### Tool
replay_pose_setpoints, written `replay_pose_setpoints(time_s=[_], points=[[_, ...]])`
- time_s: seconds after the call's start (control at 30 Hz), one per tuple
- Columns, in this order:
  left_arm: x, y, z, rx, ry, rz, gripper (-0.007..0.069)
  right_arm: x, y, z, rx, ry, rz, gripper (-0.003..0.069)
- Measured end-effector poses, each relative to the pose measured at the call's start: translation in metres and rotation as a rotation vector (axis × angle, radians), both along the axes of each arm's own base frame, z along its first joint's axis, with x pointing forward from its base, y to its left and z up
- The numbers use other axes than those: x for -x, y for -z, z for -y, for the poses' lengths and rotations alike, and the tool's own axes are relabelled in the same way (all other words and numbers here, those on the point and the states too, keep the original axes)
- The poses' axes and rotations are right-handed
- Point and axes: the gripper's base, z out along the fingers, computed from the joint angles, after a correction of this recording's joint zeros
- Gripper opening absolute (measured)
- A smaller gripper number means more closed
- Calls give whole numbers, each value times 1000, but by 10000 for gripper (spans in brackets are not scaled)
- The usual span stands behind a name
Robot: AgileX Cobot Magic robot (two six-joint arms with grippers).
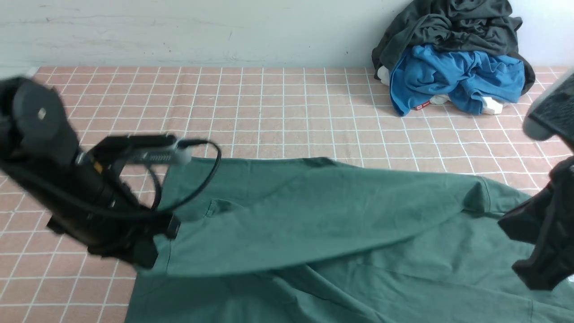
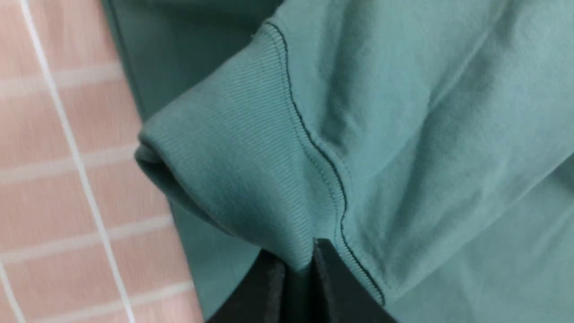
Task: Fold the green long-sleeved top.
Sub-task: Use the left arm to drag and drop the cuff onto the cuff closest to the left arm
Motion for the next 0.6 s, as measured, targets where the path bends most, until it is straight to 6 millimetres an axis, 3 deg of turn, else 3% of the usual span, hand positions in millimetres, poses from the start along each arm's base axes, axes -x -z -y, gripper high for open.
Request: replay_pose_setpoints(time_s=[0.2, 0.33, 0.6], points=[[25, 23, -4, -3, -7, -47, 31, 5, 1, -5, 27, -37, -5, -15], [32, 37, -6, -10, 15, -45, 76, 8, 2, -5, 34, -34, -37, -15], [39, 39, -3, -29, 194, -26, 360, 13, 5, -6, 23, -30, -100, -15]])
